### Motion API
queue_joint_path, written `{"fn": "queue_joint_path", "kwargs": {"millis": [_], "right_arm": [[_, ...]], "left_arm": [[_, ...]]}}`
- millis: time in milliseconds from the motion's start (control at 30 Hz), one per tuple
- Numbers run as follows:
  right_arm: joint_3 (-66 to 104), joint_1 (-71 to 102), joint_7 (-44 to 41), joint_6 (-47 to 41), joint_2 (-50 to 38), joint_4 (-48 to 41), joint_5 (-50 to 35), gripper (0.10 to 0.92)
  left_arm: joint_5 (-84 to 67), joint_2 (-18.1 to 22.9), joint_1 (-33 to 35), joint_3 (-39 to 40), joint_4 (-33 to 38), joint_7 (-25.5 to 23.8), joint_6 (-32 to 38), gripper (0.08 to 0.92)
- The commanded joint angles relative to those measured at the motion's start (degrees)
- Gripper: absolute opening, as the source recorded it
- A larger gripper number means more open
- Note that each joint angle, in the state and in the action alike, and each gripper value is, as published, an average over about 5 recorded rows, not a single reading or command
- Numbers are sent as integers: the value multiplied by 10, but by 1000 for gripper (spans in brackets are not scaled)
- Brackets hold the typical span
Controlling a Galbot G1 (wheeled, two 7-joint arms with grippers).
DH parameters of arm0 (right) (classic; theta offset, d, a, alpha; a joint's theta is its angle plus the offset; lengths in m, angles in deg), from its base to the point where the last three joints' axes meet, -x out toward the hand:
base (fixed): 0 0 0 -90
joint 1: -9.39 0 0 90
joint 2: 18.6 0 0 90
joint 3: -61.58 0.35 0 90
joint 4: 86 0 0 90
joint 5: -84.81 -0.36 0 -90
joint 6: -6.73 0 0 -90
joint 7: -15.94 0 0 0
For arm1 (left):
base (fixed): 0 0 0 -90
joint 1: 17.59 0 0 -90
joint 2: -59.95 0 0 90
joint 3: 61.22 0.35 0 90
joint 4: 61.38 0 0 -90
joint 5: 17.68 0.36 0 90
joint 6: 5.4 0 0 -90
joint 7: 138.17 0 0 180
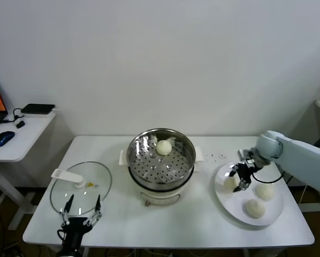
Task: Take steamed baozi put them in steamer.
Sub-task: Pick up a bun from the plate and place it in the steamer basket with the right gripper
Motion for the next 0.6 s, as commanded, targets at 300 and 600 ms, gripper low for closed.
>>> {"fn": "queue_joint_path", "kwargs": {"millis": [300,600], "right_arm": [[-201,-315,3,-7,90,6,-256,678],[-195,-317,12,-27,206,-14,-310,679]], "left_arm": [[2,2,-1,4,4,0,-3,823],[9,3,-1,6,11,1,-1,823]]}}
